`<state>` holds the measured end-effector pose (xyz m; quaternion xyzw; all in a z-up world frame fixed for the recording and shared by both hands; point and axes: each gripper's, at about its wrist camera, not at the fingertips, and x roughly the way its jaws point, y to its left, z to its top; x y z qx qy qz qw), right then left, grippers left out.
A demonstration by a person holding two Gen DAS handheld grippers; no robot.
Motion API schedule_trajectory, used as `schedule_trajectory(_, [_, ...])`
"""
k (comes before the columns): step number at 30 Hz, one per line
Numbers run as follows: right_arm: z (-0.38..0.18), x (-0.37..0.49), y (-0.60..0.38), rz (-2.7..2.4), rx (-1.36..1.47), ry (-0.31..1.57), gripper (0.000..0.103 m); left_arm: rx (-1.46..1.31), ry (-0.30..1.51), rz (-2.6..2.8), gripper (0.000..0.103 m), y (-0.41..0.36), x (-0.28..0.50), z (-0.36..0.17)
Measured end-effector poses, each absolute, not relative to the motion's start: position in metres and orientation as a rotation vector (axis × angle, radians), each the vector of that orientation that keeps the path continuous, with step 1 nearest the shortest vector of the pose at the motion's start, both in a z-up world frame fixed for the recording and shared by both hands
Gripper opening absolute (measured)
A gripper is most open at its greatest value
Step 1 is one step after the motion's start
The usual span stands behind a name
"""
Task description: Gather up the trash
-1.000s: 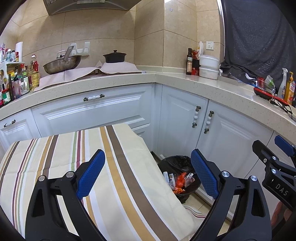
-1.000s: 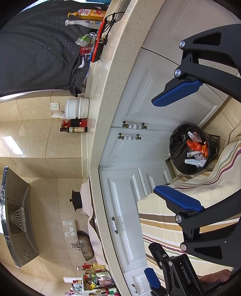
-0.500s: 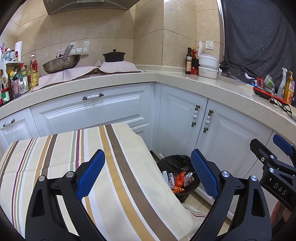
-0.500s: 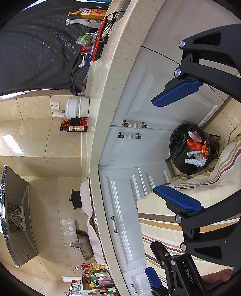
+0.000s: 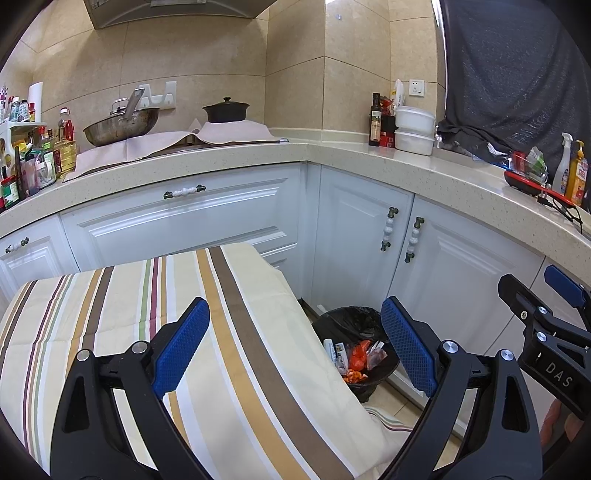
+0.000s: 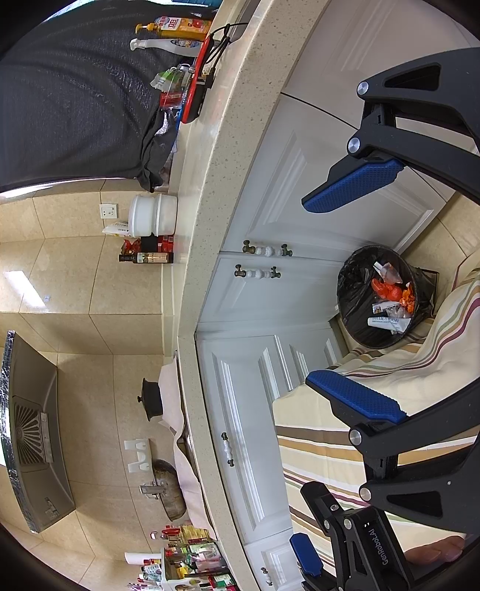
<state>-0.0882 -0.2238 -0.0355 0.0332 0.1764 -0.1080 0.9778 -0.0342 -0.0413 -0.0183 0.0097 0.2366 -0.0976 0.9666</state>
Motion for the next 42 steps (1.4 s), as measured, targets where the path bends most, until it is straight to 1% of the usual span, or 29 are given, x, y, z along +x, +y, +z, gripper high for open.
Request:
schedule_trajectory(39, [-0.0393,-0.0875,-0.2226,-0.215,0.067,0.366,0.084,0.028,0.474,-0.192,0.092,-0.0421,-0.0345,-0.0204])
schedule_trajectory(40, [-0.0394,-0.0876,-0.2226,-0.215,0.067,0.367,0.084,0.029,0.474,-0.193,0.092,-0.0424,-0.0345,-0.0204])
schedule_trajectory(41, [-0.0399,-0.0878,-0.2226,-0.215,0.067,0.367,0.084,0.031,0.475,-0.195,0.096,-0.0432,-0.0345,-0.0201])
schedule_trajectory(42, [-0.0405,-0.0879,-0.2223,-0.214,0.067,0.368,0.084,0.033,0.472,-0.200,0.097,-0.0435,-0.0349,-0.0199])
